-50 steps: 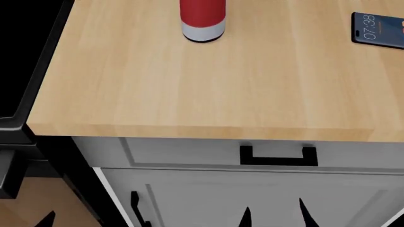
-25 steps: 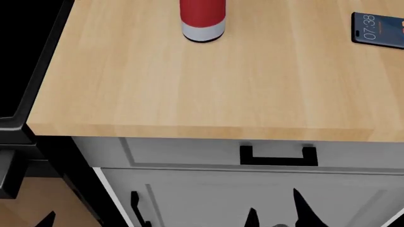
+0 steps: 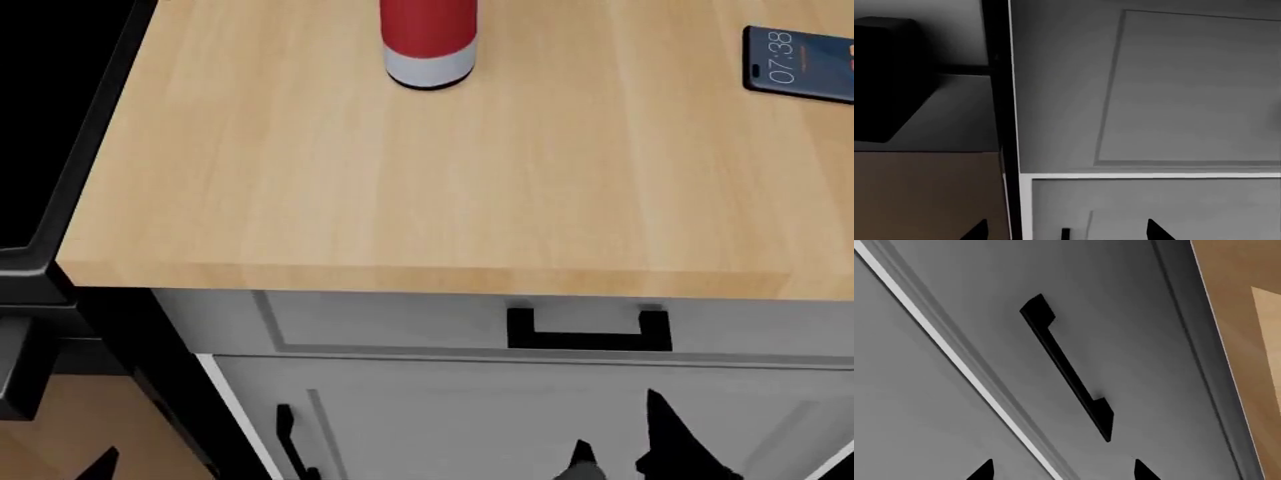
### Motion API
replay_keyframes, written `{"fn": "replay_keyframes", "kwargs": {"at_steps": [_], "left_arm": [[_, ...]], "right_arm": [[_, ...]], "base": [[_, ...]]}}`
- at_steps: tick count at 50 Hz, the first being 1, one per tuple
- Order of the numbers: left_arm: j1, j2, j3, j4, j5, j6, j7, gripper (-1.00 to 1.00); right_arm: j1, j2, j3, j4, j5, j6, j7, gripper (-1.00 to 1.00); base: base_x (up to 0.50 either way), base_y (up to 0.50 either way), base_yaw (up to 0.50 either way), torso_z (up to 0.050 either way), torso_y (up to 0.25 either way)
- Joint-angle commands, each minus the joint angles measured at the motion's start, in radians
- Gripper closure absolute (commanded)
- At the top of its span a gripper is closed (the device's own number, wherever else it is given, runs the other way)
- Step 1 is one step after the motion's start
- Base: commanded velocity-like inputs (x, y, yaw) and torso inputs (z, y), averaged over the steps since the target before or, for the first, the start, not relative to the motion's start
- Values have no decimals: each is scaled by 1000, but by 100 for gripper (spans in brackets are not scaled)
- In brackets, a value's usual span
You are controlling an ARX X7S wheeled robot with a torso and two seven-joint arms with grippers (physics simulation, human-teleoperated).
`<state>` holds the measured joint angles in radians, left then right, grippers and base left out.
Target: Open the right drawer.
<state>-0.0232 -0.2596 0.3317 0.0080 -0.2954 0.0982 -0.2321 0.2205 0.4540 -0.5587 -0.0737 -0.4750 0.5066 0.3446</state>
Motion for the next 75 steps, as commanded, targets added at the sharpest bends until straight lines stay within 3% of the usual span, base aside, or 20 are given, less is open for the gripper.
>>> {"fn": "replay_keyframes", "kwargs": {"at_steps": [1, 19, 26, 45, 60, 75], "left_arm": [[-3, -3, 7, -3, -1, -3, -2, -100], [-5, -7, 12, -8, -7, 3, -4, -100], [-6, -8, 12, -9, -16, 4, -4, -100], [-8, -12, 18, -8, -19, 5, -10, -100], [-7, -15, 22, -16, -24, 16, -10, -100], [-8, -17, 27, -23, -21, 20, -17, -100]], "right_arm": [[19, 18, -26, -11, -70, 64, -9, -100], [90, 33, -166, 39, -248, 123, -49, -100], [74, -7, -92, 13, -193, 181, -50, -100], [71, -6, -88, 3, -189, 173, -46, -100], [125, -10, -200, 92, -342, 236, -54, -100], [213, -58, -246, 255, -358, 178, -10, -100]], "base": [[0, 0, 0, 0, 0], [0, 0, 0, 0, 0], [0, 0, 0, 0, 0], [0, 0, 0, 0, 0], [0, 0, 0, 0, 0], [0, 0, 0, 0, 0]]}}
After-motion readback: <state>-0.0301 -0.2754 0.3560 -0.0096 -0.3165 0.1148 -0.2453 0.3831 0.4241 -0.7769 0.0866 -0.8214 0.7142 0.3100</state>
